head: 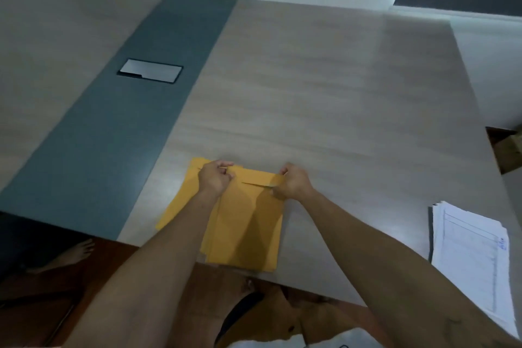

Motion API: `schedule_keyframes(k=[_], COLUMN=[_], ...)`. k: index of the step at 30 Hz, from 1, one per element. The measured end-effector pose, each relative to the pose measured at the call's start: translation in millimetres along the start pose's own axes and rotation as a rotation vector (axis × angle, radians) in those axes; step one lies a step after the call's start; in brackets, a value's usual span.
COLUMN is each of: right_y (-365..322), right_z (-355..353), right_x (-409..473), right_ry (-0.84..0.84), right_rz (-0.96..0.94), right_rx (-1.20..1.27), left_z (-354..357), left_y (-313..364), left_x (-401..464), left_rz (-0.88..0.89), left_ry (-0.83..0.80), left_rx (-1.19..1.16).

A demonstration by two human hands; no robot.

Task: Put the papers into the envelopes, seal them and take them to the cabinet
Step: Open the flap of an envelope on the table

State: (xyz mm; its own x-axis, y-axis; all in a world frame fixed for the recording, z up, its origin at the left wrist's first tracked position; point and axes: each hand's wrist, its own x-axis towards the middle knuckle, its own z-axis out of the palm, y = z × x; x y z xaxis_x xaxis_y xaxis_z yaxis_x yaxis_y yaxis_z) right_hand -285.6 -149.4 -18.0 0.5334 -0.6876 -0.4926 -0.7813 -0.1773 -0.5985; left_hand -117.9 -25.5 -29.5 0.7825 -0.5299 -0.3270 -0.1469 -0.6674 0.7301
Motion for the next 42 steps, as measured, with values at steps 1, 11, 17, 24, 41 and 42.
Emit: schedule_keyframes(k=[1,11,17,24,41,42], right_y=[-11.7,-76.5,-85.8,-75.5,97.2,108.1], right_z=[9.4,80.5,85.9,71.5,-56.1,-61.0], right_x=[3.6,40.5,48.8,47.3,-23.6,-27.9], right_ry=[-0.006,0.155,0.233,0.179,0.228,0.231], right_rz=[-0.009,0.008,-0.013,0.013,0.044,0.039], right_rx=[0.025,0.11,0.043,0.143,-0.052,-0.072], left_z=[-11.9,-71.5,-73.8,-64.6,107.0,117.0], left_y=[-5.6,-44.0,-44.2,-29.5,64.5,67.1], left_x=[7.3,67.1,81.2,70.7,-16.9,-21.9], left_rz=[-0.011,-0.062,-0.063,0.004,0.462,0.475], left_ry=[0.02,0.097,0.096,0.043,-0.381,-0.4], left_rx=[0.013,0.007,-0.018,0.076,0.486,0.488])
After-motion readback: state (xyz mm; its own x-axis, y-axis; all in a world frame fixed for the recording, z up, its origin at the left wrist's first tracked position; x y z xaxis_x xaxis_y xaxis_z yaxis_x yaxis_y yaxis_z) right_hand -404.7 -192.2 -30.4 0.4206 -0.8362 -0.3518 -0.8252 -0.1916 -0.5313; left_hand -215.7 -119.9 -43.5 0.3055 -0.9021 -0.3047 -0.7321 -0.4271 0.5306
